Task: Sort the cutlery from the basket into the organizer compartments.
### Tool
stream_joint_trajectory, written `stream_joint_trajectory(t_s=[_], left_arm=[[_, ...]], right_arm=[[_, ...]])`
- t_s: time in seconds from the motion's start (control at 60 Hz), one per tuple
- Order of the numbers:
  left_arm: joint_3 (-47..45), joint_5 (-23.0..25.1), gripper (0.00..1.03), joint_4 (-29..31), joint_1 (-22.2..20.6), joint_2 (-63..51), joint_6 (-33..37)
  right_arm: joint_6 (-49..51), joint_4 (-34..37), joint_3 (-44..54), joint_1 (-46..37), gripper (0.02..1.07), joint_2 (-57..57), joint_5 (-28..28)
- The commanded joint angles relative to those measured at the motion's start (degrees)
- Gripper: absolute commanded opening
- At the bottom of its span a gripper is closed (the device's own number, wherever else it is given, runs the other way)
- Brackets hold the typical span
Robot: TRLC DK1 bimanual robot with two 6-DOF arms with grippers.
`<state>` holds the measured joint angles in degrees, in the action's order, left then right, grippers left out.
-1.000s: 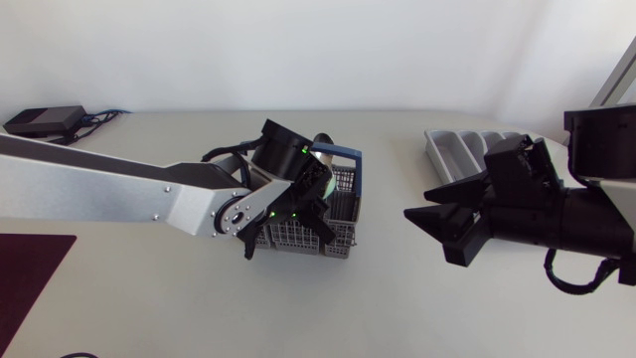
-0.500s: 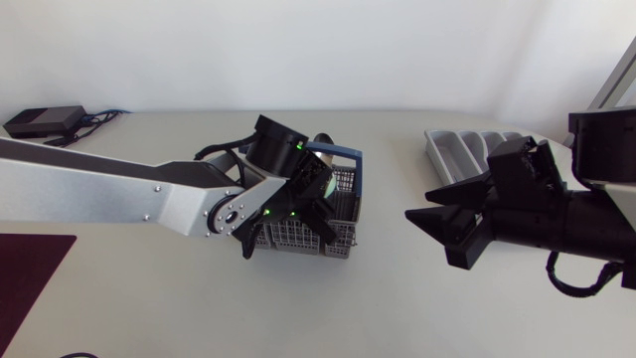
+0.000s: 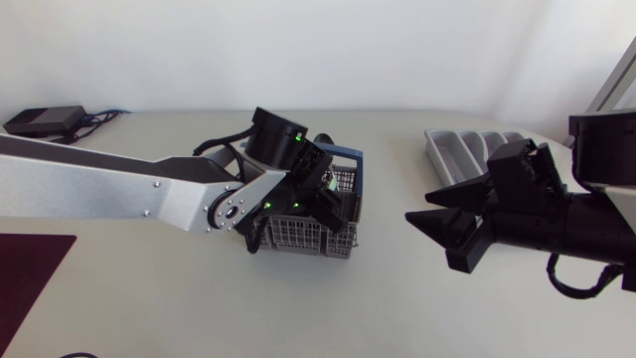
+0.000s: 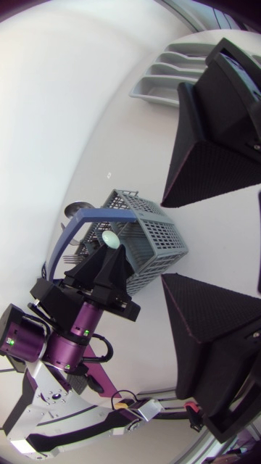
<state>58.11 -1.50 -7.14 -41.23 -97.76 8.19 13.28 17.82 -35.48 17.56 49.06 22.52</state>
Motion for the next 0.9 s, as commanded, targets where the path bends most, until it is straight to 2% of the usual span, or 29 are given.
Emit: stream_joint_trajectory(t_s=[0.0,0.083,0.2,0.5,0.75,0.883], left_arm=[[2.0,0.0,0.36,-1.0,0.7,-1.0,-2.5],[2.5,-0.9,0.25,-1.8,1.1,-1.7,-3.0],[3.3,-1.3,0.19,-2.3,1.1,-3.1,-3.2],[4.7,-1.3,0.17,-1.0,0.9,-5.3,-3.3],[6.5,-0.8,0.1,1.9,0.7,-6.8,-3.3],[7.6,1.5,0.04,4.7,1.2,-7.6,-3.4]], right_arm=[[0.3,-0.1,1.8,0.4,0.69,-0.4,0.2],[0.3,-0.2,1.9,0.5,0.69,-0.4,0.5],[0.3,-0.2,1.9,0.5,0.69,-0.4,0.5],[0.3,-0.5,2.0,0.3,0.69,-0.3,0.5],[0.3,-0.5,2.2,0.3,0.72,-0.4,0.5],[0.3,-0.5,2.3,0.3,0.72,-0.4,0.5]])
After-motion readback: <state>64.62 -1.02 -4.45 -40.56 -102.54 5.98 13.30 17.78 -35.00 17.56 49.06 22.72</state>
